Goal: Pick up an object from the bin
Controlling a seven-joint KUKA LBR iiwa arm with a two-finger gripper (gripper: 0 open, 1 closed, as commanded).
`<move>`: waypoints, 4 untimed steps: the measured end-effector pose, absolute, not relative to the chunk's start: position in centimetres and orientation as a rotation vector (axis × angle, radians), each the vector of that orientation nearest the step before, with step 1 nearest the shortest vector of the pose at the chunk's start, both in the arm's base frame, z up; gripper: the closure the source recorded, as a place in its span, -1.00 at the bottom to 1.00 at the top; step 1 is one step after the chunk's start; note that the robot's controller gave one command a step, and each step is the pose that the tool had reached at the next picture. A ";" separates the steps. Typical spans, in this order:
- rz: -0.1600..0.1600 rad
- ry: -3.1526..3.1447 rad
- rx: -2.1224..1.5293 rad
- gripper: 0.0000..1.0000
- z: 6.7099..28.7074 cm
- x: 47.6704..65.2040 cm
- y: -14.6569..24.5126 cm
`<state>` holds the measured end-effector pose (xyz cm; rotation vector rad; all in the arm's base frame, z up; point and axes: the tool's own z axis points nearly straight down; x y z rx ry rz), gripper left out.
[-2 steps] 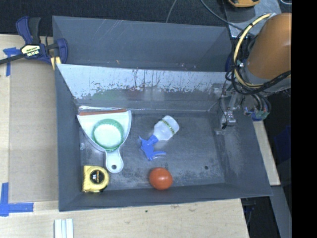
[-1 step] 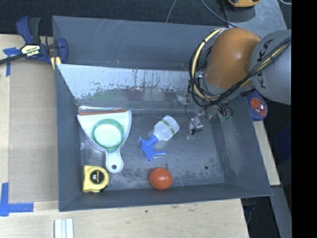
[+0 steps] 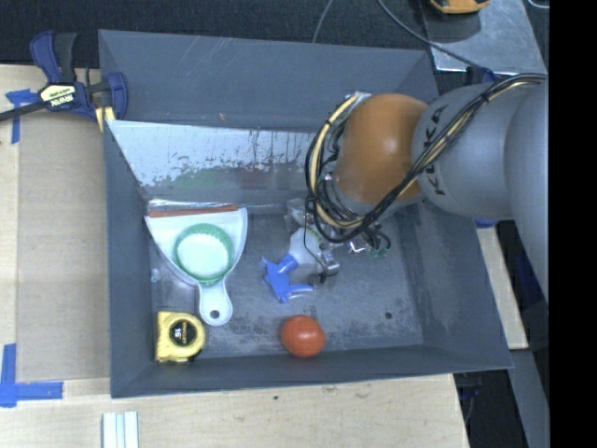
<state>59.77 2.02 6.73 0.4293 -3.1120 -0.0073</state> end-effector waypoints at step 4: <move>0.009 -3.113 0.471 1.00 8.4 62.4 5.3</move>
Offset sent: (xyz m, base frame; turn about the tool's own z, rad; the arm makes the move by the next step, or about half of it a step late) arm 0.0000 0.0000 0.0000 0.0000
